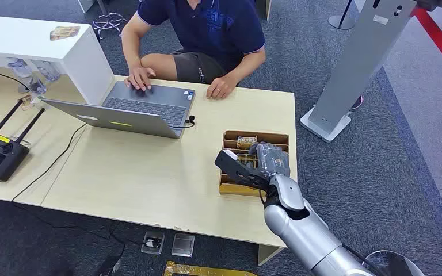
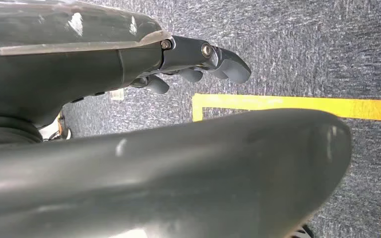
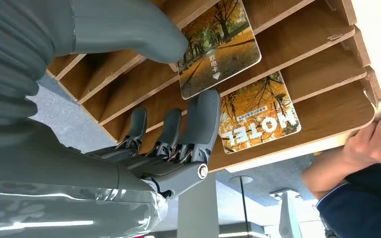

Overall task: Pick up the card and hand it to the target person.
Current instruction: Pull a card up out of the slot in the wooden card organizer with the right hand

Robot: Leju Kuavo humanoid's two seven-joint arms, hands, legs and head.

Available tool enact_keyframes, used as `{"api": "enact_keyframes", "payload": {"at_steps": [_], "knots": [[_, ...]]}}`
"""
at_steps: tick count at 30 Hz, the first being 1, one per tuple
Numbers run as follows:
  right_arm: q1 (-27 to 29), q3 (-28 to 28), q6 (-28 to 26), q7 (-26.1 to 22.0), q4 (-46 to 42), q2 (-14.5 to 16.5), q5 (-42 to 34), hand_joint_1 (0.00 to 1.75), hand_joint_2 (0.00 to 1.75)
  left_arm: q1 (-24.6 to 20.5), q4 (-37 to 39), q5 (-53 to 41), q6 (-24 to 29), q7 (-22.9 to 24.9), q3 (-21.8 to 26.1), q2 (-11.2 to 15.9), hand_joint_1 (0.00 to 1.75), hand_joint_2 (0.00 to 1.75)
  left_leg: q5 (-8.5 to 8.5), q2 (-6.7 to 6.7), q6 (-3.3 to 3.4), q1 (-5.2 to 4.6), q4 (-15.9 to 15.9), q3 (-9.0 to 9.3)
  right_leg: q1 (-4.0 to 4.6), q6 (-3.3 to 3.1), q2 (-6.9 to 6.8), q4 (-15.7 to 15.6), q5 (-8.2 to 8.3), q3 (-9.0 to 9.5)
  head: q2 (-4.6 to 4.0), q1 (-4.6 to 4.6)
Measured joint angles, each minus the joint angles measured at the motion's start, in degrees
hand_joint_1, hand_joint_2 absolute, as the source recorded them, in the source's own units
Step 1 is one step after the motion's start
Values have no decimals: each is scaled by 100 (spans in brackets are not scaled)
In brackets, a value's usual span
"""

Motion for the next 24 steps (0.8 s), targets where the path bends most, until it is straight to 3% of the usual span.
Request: {"api": "enact_keyframes", "payload": {"at_steps": [16,21,24], "knots": [[-31,-4,-30,-81,138,71,-8,101,175,31,0,35,1,-3,13,-1,0,0,-7,1,-2,1,10,-6,0,1,3,10,-5,-6,0,0],[-36,-11,-32,-83,137,66,-6,132,175,27,-4,36,0,-4,11,-3,0,0,-6,3,-2,0,8,-4,-1,1,5,8,-4,-5,0,0],[-28,-13,-33,-81,136,60,-7,138,175,24,-6,36,-1,-4,10,-5,0,0,-7,0,-2,0,10,-5,0,1,2,10,-6,-5,0,0]]}}
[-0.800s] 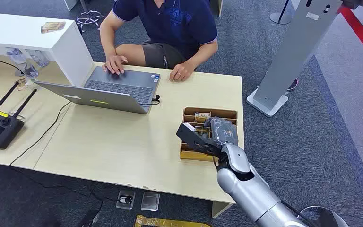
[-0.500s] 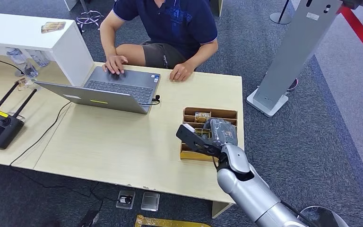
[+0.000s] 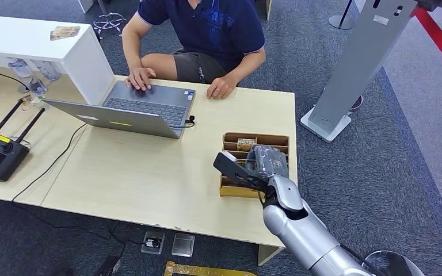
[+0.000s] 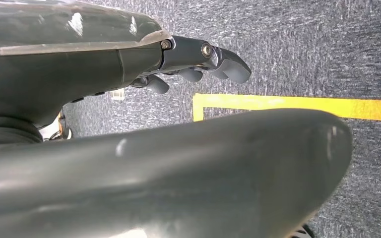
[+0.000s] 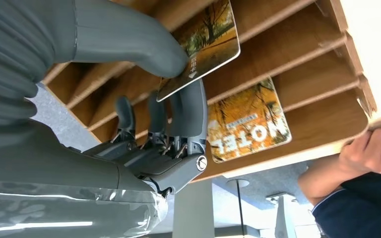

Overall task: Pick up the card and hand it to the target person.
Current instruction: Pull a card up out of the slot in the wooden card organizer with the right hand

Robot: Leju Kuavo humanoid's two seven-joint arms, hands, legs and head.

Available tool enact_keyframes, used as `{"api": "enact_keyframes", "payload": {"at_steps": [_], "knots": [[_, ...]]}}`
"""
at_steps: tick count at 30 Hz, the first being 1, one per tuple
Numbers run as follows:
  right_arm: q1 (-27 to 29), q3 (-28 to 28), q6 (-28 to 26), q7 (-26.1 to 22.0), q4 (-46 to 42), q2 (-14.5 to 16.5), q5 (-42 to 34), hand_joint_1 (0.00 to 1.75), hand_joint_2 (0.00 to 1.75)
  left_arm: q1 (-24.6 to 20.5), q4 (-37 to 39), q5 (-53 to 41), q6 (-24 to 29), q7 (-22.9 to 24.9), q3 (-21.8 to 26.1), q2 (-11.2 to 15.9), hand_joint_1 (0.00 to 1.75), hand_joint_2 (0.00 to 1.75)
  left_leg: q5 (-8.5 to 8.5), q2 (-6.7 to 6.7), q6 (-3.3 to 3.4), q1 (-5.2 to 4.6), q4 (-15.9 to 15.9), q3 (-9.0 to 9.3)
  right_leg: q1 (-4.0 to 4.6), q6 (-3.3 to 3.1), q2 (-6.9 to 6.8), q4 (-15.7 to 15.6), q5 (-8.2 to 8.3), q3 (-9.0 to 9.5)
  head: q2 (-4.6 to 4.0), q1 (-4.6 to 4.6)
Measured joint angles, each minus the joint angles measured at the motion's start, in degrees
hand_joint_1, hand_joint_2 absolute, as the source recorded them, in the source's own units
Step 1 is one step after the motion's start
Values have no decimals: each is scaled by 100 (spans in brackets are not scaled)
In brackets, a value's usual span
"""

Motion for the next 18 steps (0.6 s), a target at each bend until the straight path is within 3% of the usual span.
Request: {"api": "enact_keyframes", "payload": {"at_steps": [5,13,18], "knots": [[14,-8,11,10,-16,-10,2,153,175,0,0,-3,1,-1,-8,6,0,0,1,-1,1,0,0,0,0,0,-1,-1,2,0,0,0],[21,-33,-37,12,-134,-47,59,154,175,-12,-5,49,24,-122,62,37,0,0,2,-1,1,1,-1,1,1,0,-1,-2,2,1,0,0],[-27,-38,-79,95,-1019,-335,99,154,175,13,-4,103,11,-155,86,53,0,0,0,-2,1,0,3,-3,0,0,-2,2,0,-3,0,0]]}}
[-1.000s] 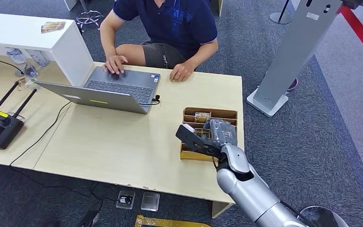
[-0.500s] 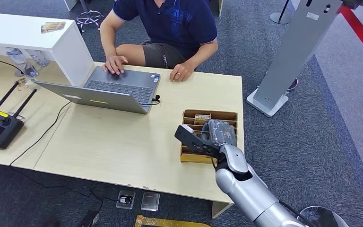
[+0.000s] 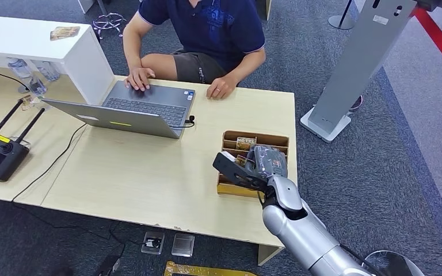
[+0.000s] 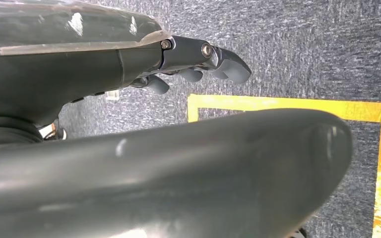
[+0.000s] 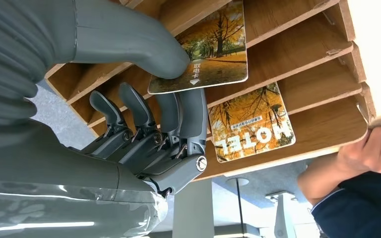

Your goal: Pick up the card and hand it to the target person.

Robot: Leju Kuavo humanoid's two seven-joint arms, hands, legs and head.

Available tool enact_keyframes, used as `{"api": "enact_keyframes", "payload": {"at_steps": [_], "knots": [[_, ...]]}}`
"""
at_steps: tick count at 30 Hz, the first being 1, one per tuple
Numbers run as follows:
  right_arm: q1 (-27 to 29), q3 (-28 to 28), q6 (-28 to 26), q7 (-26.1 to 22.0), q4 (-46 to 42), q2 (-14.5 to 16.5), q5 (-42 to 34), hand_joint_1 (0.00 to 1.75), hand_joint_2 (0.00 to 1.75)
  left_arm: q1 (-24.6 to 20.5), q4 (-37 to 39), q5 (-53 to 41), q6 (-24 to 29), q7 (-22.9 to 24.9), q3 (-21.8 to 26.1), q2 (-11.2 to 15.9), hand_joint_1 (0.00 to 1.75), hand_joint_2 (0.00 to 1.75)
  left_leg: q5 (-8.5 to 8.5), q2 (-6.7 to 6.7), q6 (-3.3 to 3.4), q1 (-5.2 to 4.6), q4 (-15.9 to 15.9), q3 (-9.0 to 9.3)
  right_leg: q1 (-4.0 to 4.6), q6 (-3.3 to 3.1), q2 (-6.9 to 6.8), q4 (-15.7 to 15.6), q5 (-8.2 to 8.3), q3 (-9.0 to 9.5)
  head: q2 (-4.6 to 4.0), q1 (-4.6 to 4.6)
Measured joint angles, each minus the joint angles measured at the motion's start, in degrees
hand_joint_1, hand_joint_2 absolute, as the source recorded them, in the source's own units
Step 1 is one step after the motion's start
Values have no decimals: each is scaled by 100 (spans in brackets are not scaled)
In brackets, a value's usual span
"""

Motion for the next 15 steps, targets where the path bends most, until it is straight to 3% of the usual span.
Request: {"api": "enact_keyframes", "payload": {"at_steps": [9,15], "knots": [[-268,-105,274,443,-2407,-702,221,154,175,22,1,44,-13,-30,-29,-9,0,0,-5,-7,2,-1,19,-22,-1,3,-7,16,-6,-19,0,0],[-651,-227,430,490,-2541,-786,162,154,175,-110,-5,-63,-18,-7,-108,-28,0,0,-1,-12,1,-1,14,-17,-1,1,-13,12,-4,-14,0,0]]}}
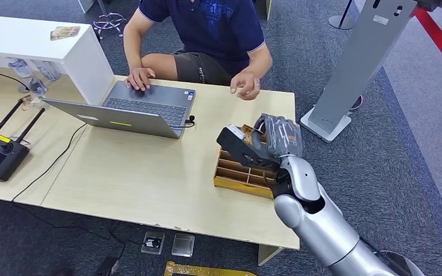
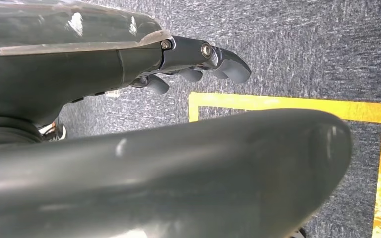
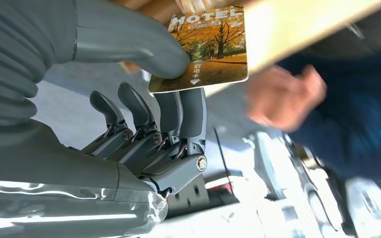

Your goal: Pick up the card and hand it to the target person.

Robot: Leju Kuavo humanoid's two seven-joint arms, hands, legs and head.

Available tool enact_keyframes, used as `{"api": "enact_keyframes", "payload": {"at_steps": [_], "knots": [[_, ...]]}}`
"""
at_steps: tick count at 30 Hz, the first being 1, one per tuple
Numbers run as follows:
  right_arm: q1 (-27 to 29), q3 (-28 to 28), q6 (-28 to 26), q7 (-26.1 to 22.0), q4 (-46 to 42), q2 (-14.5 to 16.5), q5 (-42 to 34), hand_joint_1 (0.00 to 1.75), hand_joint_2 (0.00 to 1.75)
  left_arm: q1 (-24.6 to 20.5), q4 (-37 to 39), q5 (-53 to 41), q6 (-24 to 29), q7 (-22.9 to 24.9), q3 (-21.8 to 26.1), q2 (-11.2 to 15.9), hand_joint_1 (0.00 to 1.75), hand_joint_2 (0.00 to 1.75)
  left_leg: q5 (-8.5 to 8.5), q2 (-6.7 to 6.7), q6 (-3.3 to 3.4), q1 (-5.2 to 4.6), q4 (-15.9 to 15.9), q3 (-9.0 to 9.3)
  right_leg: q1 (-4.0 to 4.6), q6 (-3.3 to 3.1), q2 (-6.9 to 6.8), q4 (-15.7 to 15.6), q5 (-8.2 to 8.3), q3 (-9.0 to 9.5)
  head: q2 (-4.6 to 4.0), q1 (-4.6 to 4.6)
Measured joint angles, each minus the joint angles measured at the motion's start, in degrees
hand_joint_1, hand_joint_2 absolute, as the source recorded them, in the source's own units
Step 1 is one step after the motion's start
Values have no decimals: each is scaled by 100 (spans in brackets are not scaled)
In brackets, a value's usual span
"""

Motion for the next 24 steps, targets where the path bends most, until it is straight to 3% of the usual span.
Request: {"api": "enact_keyframes", "payload": {"at_steps": [5,10,12,17,24], "knots": [[-731,218,-116,-339,1885,422,-392,154,175,-129,12,-134,-5,85,-83,-10,0,0,4,13,-1,-1,-6,10,0,-1,13,-5,7,4,0,0],[-1435,581,-605,-1162,4792,1270,-442,154,175,-301,12,-273,-11,182,-200,-12,0,0,9,36,-3,-2,-21,28,-2,-4,37,-13,18,14,0,0],[-1554,678,-747,-1381,5537,1535,-411,154,175,-332,12,-278,-6,195,-217,-8,0,0,8,39,-4,-2,-24,33,-2,-4,41,-13,18,19,0,0],[-1528,808,-935,-1599,6121,1813,-339,154,175,-251,17,-217,0,214,-194,41,0,0,6,35,-5,-1,-31,40,0,-5,40,-17,15,30,0,0],[-1317,792,-1072,-1670,6185,1708,-375,154,175,-181,10,-193,-11,216,-202,80,0,0,5,19,-2,2,-26,33,2,-1,22,-18,11,31,0,0]]}}
